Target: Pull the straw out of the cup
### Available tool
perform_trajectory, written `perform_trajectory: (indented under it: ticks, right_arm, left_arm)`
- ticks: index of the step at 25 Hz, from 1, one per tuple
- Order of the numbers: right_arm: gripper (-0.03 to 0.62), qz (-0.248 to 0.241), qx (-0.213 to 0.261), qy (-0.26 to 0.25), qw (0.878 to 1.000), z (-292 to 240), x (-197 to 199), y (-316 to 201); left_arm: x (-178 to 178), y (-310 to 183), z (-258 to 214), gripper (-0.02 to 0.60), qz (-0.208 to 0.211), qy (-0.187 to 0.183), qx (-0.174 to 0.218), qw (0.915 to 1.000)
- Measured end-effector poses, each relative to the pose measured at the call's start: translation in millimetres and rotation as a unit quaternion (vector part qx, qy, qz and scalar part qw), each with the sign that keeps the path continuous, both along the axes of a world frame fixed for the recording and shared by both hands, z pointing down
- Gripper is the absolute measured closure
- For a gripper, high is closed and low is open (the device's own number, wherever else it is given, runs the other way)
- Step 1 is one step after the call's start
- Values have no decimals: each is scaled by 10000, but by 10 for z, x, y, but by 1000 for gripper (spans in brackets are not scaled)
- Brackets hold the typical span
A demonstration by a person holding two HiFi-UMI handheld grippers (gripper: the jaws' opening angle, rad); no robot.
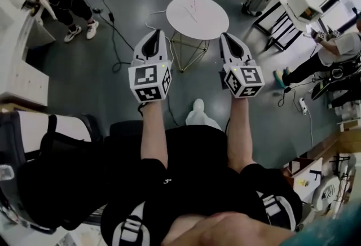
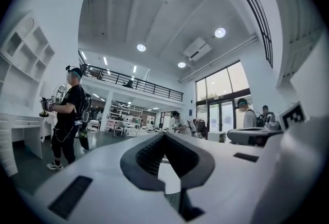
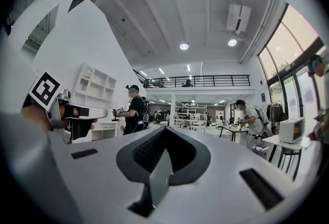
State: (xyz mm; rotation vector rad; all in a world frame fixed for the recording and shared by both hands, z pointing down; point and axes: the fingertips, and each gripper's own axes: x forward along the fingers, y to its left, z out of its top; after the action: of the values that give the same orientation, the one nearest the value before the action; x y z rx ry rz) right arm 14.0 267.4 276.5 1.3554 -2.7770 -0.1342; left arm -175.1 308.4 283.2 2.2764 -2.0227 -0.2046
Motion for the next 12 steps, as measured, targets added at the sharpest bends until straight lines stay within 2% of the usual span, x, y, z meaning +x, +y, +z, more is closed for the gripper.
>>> perform_trajectory:
  ticks: [4,7,10,12]
  right_arm:
    - [579,-86,266,-112,9995,-274,-102,24]
    - [579,-133,471,-144,9987,-395,-140,78]
    - [579,-83,560,-93,9984,-423,-132,105]
    - [579,172,573,-119,9981,-448,-7,22]
  left_arm:
    - [196,14,-175,575,429,-17,191,9989]
    - [345,44,-358,575,706,-22,484,9963]
    - [367,57,-412,575,765,-61,582,9953]
    - [360,18,-426,575,755,-90,594,9953]
